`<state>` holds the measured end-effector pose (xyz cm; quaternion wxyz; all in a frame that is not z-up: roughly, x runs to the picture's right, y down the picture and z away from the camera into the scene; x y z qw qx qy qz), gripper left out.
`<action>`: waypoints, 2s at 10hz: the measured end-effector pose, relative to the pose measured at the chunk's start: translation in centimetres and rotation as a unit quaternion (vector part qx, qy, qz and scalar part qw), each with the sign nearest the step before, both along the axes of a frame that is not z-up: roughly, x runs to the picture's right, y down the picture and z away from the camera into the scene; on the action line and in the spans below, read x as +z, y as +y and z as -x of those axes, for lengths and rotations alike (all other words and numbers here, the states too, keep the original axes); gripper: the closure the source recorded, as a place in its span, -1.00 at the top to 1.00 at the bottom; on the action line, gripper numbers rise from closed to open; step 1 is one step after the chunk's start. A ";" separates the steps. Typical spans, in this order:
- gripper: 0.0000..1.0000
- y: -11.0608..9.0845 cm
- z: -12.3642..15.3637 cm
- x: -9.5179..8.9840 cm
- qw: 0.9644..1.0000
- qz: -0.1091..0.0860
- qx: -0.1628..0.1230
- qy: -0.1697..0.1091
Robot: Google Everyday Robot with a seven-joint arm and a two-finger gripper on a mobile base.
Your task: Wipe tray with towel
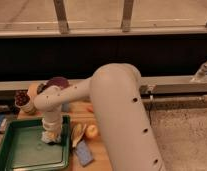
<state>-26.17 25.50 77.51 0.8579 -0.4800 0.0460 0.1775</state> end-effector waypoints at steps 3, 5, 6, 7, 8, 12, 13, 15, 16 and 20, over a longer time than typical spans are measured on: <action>-1.00 -1.1 3.6 1.8 1.000 0.001 -0.019 -0.023; -1.00 -0.9 6.2 0.5 0.998 -0.007 -0.037 -0.051; -1.00 -0.5 7.4 -0.5 0.997 -0.011 -0.046 -0.065; -1.00 0.1 9.2 -1.6 0.995 -0.014 -0.056 -0.085; -1.00 0.9 11.0 -2.4 0.992 -0.016 -0.067 -0.103; -1.00 3.6 12.7 -3.8 0.990 -0.009 -0.073 -0.117; -1.00 3.9 11.6 -3.8 0.992 -0.008 -0.061 -0.107; -1.00 4.8 8.1 -4.4 0.996 -0.006 -0.036 -0.077; -1.00 5.3 6.0 -4.8 0.998 -0.006 -0.023 -0.059; -1.00 4.9 0.5 -4.9 1.000 -0.011 0.005 -0.007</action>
